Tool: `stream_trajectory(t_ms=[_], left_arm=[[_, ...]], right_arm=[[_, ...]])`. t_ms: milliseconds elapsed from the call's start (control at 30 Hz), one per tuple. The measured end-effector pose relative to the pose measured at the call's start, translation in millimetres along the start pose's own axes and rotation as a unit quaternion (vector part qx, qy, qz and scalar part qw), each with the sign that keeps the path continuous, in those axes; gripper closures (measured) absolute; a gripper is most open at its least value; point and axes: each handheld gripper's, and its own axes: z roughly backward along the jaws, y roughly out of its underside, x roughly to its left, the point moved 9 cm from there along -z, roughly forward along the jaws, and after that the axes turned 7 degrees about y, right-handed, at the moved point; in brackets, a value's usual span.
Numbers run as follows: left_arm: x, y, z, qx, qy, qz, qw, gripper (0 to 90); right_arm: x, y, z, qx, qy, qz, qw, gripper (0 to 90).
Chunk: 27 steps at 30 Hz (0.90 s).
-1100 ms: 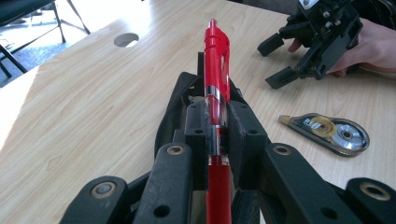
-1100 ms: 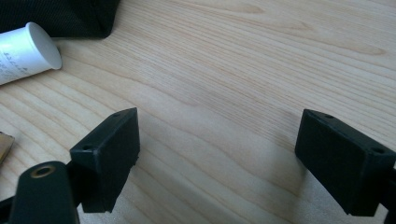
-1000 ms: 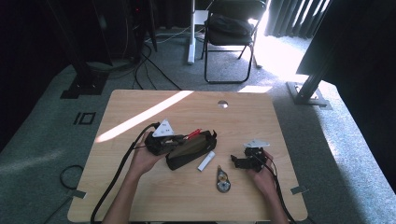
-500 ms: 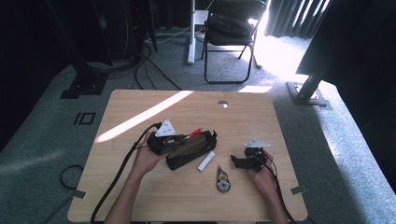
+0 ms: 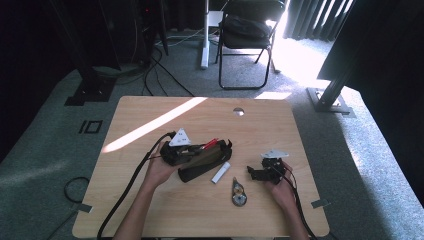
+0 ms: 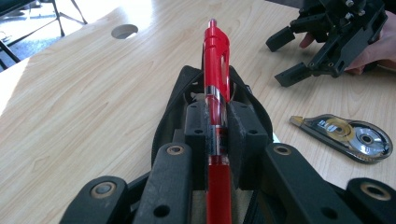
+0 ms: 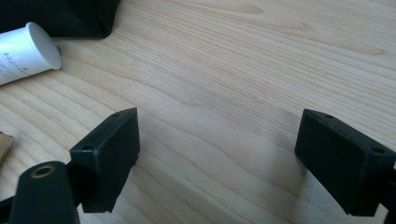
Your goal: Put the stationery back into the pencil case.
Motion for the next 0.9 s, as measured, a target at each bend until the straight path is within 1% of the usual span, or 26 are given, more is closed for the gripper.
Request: stream_trajectory(t_ms=[900], left_arm=[[3.0, 5.0, -14.1, 0.004, 0.005, 0.007, 1.0000, 79.3]], right_arm=[[0.0, 0.1, 0.0, 0.000, 0.000, 0.000, 1.0000, 13.7]])
